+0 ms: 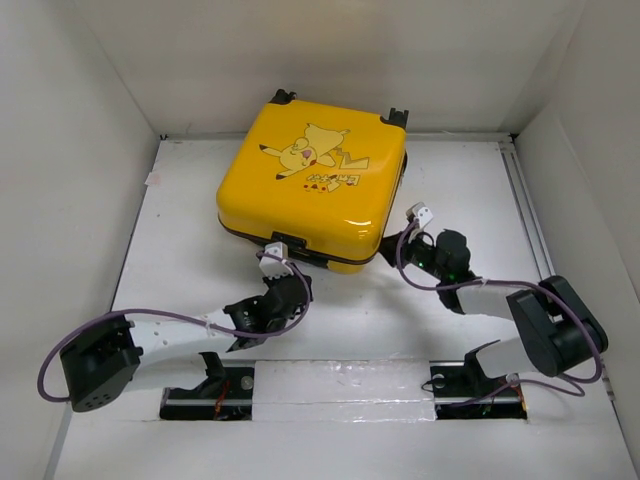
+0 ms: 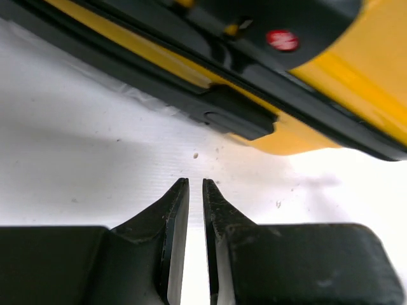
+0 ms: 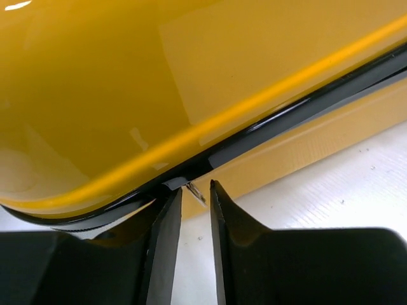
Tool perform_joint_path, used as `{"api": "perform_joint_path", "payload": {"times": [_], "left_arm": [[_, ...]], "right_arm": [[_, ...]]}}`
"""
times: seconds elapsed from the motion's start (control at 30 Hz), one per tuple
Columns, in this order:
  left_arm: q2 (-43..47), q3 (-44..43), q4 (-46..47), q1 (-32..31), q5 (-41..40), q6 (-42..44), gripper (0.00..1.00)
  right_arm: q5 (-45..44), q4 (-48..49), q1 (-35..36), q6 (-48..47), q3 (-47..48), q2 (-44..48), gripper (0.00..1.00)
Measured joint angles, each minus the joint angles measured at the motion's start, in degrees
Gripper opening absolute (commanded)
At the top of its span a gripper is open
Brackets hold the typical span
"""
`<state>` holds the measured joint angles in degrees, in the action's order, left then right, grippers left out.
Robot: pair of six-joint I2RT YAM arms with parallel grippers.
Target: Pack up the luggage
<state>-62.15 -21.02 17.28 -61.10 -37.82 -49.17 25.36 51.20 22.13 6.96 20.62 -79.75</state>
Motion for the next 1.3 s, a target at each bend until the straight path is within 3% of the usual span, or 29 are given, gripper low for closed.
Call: {"api": "perform_joint_path", "payload": {"times": [0.13,0.17,0.47,0.87,1.0,1.13,1.23,1.27,1.3], "left_arm": [[-1.11,-0.09,2.08,0.02,0.17,0.83,0.11],[-1.86,-0.26,2.71,0.02,0.17,1.33,0.11],[-13.53,-9.16,6.8,0.09,-0.92,6.43,0.11],[-19.98,-15.72,2.95,0.72,2.49,13.16,0.11],[-21.18,-17.33,1.77,0.7,3.15,13.53,0.11],[-23.21,-19.98,0.98,0.7,5.07,14.05,0.11],[-23.04,-20.61,-0.94,1.22,5.18,14.29,0.24],[-22.38,-20.22,-1.2,1.38,5.27,14.29,0.4],[-20.83,-18.91,-1.05,1.55,5.09,14.14,0.49]], "right_arm": [[2.51,3.1,0.02,0.66,0.07,-2.12,0.1],[2.89,3.91,0.0,0.92,0.07,-2.58,0.0],[0.57,7.19,1.66,4.46,-1.55,-2.75,0.0],[-28.2,-10.21,23.58,11.26,-7.58,17.0,0.0],[-38.12,-12.46,31.19,13.35,-6.36,17.05,0.0],[-46.64,-14.67,37.66,15.89,0.55,9.57,0.0],[-51.89,-15.28,39.54,16.79,6.32,2.12,0.0],[-53.02,-15.61,39.65,16.87,7.19,0.94,0.0],[-53.83,-15.72,39.71,16.85,7.67,0.55,0.0]]}}
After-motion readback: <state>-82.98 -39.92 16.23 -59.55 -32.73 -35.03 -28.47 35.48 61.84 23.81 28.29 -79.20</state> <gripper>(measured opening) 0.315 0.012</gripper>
